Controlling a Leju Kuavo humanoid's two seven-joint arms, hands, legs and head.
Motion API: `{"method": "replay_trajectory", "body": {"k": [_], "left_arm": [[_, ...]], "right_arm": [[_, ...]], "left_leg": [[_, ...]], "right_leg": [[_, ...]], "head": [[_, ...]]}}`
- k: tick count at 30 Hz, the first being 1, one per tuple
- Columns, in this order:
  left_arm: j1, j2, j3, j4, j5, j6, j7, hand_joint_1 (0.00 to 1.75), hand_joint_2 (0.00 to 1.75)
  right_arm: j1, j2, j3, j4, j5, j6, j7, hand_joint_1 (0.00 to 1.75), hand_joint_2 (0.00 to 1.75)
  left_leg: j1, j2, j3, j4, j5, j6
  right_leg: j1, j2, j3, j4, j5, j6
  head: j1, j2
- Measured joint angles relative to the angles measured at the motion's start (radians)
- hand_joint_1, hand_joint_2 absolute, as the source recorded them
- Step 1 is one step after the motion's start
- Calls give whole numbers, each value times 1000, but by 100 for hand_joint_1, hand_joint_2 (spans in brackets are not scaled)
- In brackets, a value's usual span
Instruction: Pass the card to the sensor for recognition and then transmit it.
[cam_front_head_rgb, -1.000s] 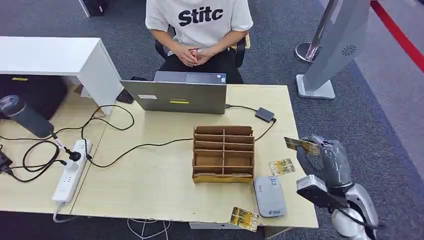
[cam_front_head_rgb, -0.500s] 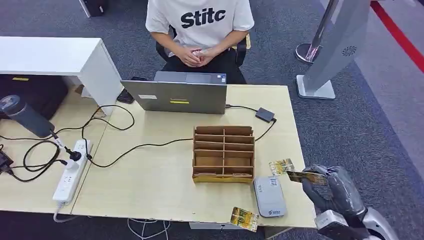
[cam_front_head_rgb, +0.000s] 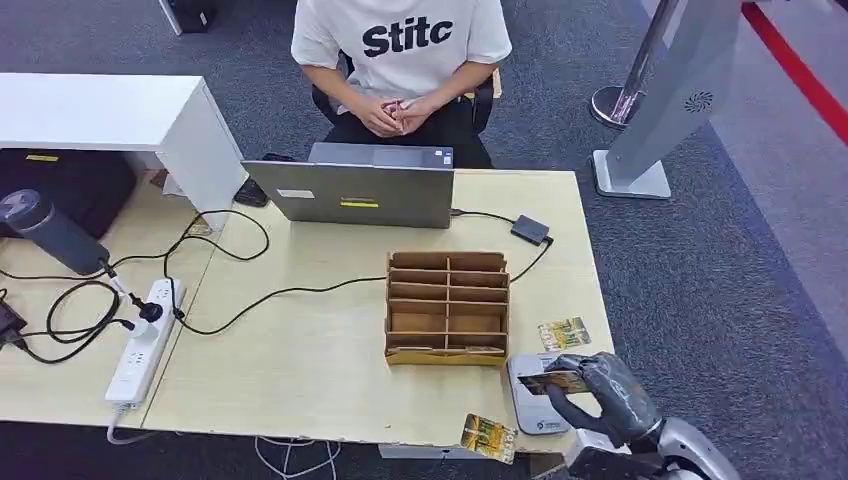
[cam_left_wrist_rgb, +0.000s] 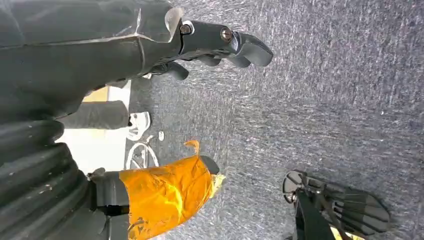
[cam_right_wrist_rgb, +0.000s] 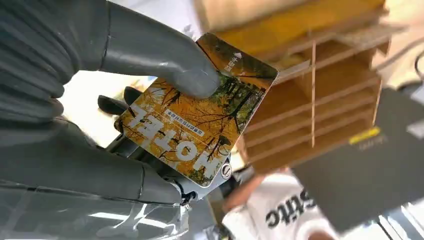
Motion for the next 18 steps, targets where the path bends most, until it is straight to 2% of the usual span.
{"method": "replay_trajectory", "body": {"k": [7,18], "left_arm": [[0,0,0,0,-8,-2,2,0,175],[-1,1,0,0,-10,-6,2,0,175]], "right_arm": [[-33,-18,100,79,10,-63,47,175,175],[-44,-37,129,120,10,-93,79,175,175]], "left_leg": [[0,0,0,0,0,0],[0,0,0,0,0,0]], "right_leg": [[0,0,0,0,0,0],[0,0,0,0,0,0]], "head": [[0,0],[0,0]]}}
